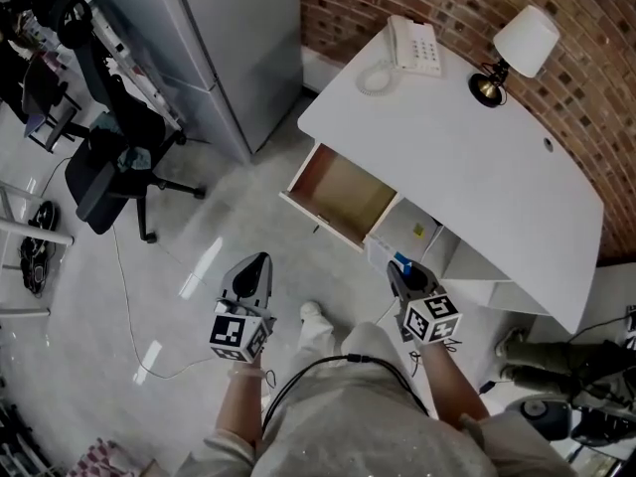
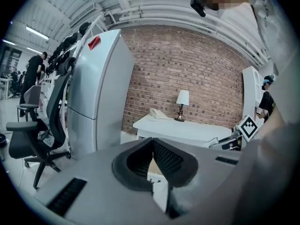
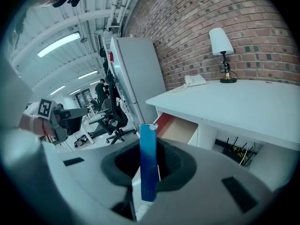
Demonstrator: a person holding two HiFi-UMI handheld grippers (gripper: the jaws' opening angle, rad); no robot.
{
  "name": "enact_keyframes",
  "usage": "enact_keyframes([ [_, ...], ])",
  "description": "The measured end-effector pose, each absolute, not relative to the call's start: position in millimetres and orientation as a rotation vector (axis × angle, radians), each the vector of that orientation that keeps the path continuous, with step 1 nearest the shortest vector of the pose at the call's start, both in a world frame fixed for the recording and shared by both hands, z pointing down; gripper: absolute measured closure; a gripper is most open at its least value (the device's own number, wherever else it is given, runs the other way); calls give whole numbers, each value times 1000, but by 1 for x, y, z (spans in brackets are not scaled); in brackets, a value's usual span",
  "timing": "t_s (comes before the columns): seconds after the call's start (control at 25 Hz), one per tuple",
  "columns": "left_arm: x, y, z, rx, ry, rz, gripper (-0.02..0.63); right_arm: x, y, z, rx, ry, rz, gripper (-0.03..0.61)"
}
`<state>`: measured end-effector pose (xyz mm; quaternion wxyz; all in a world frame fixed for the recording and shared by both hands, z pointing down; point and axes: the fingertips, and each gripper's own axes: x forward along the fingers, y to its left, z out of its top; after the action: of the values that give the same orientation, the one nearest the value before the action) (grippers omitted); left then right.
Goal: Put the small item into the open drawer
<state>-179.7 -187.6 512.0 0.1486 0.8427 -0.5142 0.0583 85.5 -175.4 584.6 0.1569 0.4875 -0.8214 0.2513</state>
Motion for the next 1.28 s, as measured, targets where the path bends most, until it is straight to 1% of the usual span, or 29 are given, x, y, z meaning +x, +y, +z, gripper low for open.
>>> enact_keyframes([
  [0.36, -158, -210, 555, 2312, -1440, 174, 607, 70, -230, 633, 1242, -2281, 650, 503],
  [0.6, -144, -232, 576, 2311, -1448, 193, 607, 64, -259, 681, 1095, -2181, 512, 503],
  [1.0, -142, -254, 601, 2270, -1481, 178, 607, 45, -277, 739, 916, -2062, 454, 500],
  [1.28, -141, -258, 614, 2237, -1488, 166, 607, 40, -287, 758, 867, -2010, 432, 497],
])
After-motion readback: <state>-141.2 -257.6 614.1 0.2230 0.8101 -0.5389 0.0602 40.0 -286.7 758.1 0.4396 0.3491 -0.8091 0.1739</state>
